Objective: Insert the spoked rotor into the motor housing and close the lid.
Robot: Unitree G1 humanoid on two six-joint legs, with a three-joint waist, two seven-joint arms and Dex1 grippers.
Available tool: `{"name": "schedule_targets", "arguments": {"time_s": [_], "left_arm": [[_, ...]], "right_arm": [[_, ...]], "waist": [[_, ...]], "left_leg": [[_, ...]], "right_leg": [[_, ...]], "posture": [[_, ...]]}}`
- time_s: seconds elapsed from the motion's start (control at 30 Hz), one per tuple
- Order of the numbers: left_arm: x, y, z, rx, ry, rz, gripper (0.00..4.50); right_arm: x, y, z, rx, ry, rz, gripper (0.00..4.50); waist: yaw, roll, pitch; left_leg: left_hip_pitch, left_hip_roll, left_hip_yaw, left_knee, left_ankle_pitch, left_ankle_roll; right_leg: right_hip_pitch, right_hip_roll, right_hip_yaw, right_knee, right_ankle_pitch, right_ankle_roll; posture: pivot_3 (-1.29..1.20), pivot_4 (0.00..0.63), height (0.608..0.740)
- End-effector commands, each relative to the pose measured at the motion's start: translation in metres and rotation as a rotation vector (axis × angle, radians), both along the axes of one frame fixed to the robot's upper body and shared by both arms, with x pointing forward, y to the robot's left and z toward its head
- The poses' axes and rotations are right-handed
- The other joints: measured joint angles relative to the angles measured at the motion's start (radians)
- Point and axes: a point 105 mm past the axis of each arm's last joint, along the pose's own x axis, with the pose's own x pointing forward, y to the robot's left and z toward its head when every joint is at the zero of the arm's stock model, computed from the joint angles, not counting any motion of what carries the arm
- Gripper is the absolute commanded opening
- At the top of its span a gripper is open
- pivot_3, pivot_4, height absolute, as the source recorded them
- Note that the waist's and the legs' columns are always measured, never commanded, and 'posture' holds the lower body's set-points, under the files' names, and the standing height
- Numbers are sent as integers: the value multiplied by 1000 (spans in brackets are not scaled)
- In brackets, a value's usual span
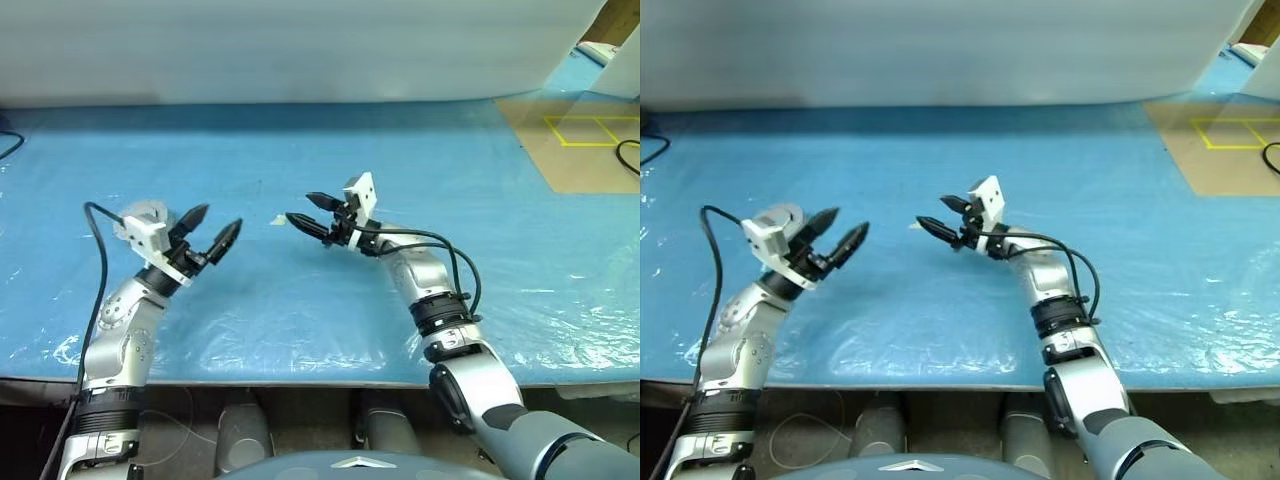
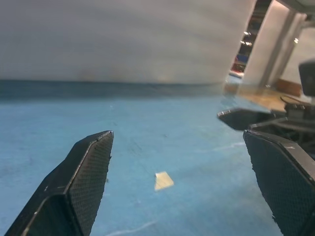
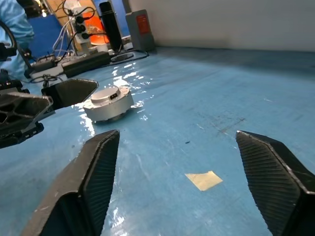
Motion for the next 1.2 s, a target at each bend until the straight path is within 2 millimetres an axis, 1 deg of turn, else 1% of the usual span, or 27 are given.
{"name": "schedule_targets", "arguments": {"time_s": [0.03,0.2,0.3,0.4,0.67,0.87,1.2], "left_arm": [[-10,-7,7,51,-38,-58,4500],[-15,-2,1,123,-44,-45,4500],[-14,-1,1,148,-55,-35,4500],[-14,-2,-1,157,-56,-35,4500],[-11,-5,-2,164,-65,-28,4500],[-14,-7,-6,174,-60,-24,4500],[-15,-11,-10,164,-56,-17,4500]], "right_arm": [[-9,-2,8,-32,-92,40,4470],[-14,-12,-5,-82,-87,30,4470],[-12,-19,-8,-88,-81,5,4470],[-12,-23,-6,-82,-80,-7,4470],[-14,-26,-8,-95,-86,6,4470],[-17,-23,-14,-123,-84,41,4470],[-16,-23,-13,-133,-80,56,4470]], "waist": [[-1,0,0],[0,0,0],[0,0,0],[-1,0,0],[0,0,0],[-1,0,0],[0,0,0]], "left_leg": [[0,0,0,0,0,0],[0,0,0,0,0,0],[0,0,0,0,0,0],[1,0,1,0,0,0],[2,0,1,0,0,0],[2,0,2,0,0,0],[2,0,2,0,0,0]], "right_leg": [[0,0,0,0,0,0],[0,0,0,0,0,0],[0,0,1,0,0,0],[0,0,2,0,0,0],[0,1,3,0,0,0],[0,1,3,0,0,0],[0,1,3,0,0,0]], "posture": [[0,150,740],[0,150,740],[0,150,740],[0,150,740],[0,150,740],[0,150,740],[0,150,740]]}}
